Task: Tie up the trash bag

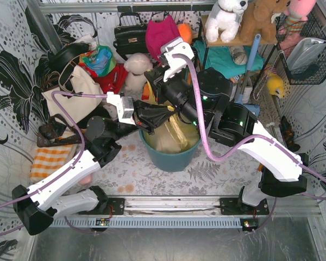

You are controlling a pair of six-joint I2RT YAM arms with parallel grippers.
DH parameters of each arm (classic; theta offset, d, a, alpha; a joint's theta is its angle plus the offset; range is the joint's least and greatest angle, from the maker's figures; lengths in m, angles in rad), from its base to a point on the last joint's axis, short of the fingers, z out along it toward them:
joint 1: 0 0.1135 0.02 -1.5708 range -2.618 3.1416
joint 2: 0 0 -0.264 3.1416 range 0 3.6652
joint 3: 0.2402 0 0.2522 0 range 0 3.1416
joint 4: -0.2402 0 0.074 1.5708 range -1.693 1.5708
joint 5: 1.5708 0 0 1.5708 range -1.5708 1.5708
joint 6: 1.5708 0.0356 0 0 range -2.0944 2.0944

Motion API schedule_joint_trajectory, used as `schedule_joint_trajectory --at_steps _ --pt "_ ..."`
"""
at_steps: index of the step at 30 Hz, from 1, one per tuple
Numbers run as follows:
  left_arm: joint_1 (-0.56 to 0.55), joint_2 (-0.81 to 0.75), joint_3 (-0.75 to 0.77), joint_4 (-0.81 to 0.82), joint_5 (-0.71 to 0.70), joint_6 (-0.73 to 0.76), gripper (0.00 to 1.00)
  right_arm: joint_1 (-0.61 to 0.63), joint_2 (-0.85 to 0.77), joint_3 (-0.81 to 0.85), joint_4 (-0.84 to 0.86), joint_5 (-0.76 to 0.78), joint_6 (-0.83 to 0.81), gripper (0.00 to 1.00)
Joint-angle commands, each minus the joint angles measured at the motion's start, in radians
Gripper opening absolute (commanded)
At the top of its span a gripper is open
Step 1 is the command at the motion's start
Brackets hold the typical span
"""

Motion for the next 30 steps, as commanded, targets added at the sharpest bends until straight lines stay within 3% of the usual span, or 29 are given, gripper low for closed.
schedule_joint_trajectory --at_steps 1,8,19,30 --pt "-0.001 0.007 0.013 0.053 -0.003 0.0 0.0 0.007 -0.015 0.009 0.086 -0.021 -0.036 0.0" --pt "0.0 0.063 0.081 0.118 0.029 -0.015 0.0 0.007 -0.008 0.023 0.004 -0.042 0.032 0.0" --pt "-0.001 0.123 0.109 0.236 0.055 -0.055 0.0 -0.008 -0.222 -0.287 0.071 0.273 0.145 0.0" --pt "-0.001 0.091 0.06 0.223 0.032 -0.05 0.0 -0.146 -0.369 -0.488 0.074 0.1 0.359 0.0"
